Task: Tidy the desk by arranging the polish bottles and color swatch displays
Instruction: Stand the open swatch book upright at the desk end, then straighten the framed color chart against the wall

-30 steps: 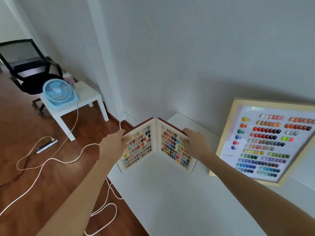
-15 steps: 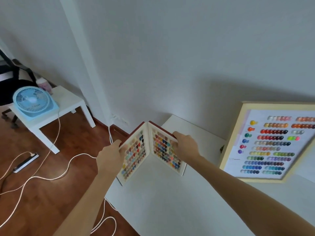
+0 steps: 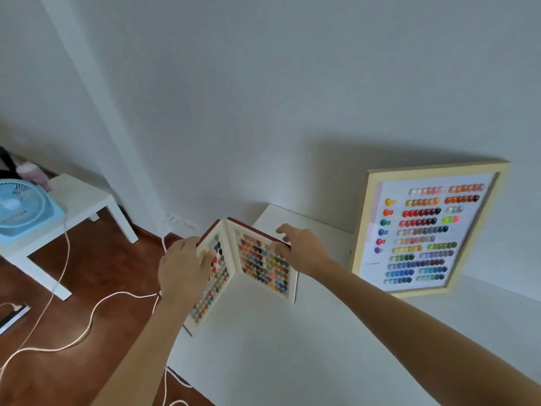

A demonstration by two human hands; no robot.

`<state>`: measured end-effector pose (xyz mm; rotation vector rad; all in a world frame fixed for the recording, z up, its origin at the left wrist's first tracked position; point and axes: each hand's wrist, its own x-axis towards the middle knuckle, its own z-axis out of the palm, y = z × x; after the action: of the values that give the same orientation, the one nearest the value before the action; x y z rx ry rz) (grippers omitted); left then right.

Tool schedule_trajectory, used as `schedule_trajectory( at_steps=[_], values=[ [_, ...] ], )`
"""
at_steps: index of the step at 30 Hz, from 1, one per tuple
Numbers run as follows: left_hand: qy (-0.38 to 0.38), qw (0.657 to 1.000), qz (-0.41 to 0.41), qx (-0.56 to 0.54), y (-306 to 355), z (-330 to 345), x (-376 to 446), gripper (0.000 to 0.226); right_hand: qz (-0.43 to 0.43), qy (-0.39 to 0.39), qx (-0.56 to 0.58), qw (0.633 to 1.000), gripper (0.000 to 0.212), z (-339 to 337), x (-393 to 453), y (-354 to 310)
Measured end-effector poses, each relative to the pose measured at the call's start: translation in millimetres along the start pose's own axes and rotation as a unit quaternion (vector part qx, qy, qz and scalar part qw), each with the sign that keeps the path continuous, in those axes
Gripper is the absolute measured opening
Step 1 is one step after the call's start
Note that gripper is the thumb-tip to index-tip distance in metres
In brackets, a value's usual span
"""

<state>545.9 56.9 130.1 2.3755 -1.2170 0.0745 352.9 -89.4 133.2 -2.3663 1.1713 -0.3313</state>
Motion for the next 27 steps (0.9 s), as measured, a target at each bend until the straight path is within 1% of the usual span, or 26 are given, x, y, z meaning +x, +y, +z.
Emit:
schedule_trajectory(
  at_steps=[4, 8, 13, 15, 19, 22, 25, 27],
  values=[
    [0.004, 1.0, 0.017, -0.024, 39.7, -3.4, -4.7, 0.036, -0.006, 0.053, 0.017, 0.998, 0.037, -23.0, -18.5, 12.3],
    [0.01, 0.992, 0.059, -0.111, 90.2, -4.6, -17.3, 0.036, -0.017, 0.099, 0.056, 0.993, 0.032, -55.1, -42.7, 35.9],
    [-0.008, 0.971, 0.154, -0.181, 172.3, 9.6, -35.3, 0.033, -0.005, 0.126, 0.044, 0.991, 0.03, -101.6, -76.5, 93.3],
    [-0.027, 0.965, 0.169, -0.2, 205.3, 21.2, -44.0, 0.033, 0.009, 0.144, 0.037, 0.989, 0.028, -118.3, -89.3, 120.9],
    [-0.07, 0.958, 0.143, -0.239, 261.7, 49.2, -59.7, 0.04, 0.045, 0.174, 0.038, 0.983, 0.025, -145.2, -114.6, 173.3],
    [-0.088, 0.95, 0.138, -0.268, 290.2, 70.1, -63.5, 0.046, 0.073, 0.19, 0.041, 0.978, 0.023, -159.7, -131.7, 206.8],
    [-0.102, 0.952, 0.105, -0.269, 309.6, 90.4, -57.9, 0.068, 0.11, 0.193, 0.029, 0.975, 0.024, -172.6, -140.0, 236.5],
    [-0.109, 0.954, 0.083, -0.266, 316.5, 104.9, -53.5, 0.076, 0.137, 0.196, 0.024, 0.971, 0.024, -179.5, -141.3, 253.8]
  ],
)
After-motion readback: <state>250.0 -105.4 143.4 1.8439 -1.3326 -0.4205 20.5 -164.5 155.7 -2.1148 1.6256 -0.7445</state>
